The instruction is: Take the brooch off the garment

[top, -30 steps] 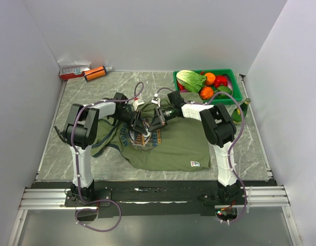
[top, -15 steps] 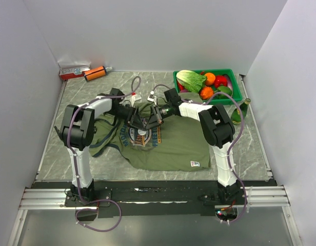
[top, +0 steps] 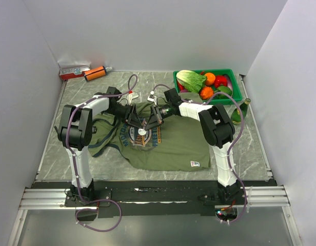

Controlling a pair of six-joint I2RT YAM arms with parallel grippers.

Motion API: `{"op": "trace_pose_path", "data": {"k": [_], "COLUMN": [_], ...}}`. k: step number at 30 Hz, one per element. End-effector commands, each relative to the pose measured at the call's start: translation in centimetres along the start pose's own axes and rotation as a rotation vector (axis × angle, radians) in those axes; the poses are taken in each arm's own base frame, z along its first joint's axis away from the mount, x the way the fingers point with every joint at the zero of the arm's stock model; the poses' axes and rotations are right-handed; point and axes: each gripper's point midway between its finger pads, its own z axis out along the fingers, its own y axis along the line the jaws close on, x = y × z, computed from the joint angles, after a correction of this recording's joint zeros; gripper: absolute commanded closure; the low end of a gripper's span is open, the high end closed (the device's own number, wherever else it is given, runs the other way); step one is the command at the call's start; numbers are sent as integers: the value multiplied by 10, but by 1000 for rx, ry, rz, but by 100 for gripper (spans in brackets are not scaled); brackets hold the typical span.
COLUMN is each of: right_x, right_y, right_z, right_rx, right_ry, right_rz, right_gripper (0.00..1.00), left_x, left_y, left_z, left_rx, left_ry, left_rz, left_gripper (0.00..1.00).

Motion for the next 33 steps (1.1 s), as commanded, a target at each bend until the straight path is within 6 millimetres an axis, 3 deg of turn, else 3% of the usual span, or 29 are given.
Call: {"op": "trace_pose_path", "data": {"k": [1,7,14,15,16,17,18,21,23,24,26,28,30,32,33], "right_x": [-14,-14,-21,-30,-29,-39,-51,-84,-99,-113,-124,-128,-122,-119,-113], "right_y": [17,16,17,21,22,14,19,25,26,23,24,22,18,22,21], "right_z": [-1,-1,-4,-6,-11,-20,-28,-66,-87,-105,-122,-137,-141,-146,-146], "right_rx": [-28,-25,-5,2,24,89,112,190,231,290,345,417,468,506,511], "right_ry": [-8,-9,-14,-24,-16,-38,-58,-139,-182,-227,-276,-309,-299,-300,-289], "right_rz": [-79,-79,-106,-146,-124,-181,-217,-271,-266,-276,-274,-276,-279,-290,-276], "right_gripper": [100,100,98,92,80,74,55,39,33,25,22,18,16,0,0], "left_x": [-4,-4,-4,-7,-9,-11,-14,-26,-34,-44,-49,-57,-61,-62,-59], "left_y": [-9,-12,-12,-13,-16,-18,-19,-31,-33,-36,-35,-39,-30,-25,-23], "left_z": [-1,3,2,0,-2,-4,-8,-22,-34,-43,-64,-83,-110,-141,-152], "left_rx": [13,26,26,12,2,-8,-32,-75,-138,-163,-235,-301,-401,-491,-523], "left_ry": [-14,6,13,11,9,9,12,9,4,-7,-16,-35,-59,-101,-104], "left_rz": [43,53,61,81,99,114,133,205,252,298,308,341,346,333,330], "left_gripper": [59,71,99,99,99,99,99,99,99,99,99,99,99,96,95]}}
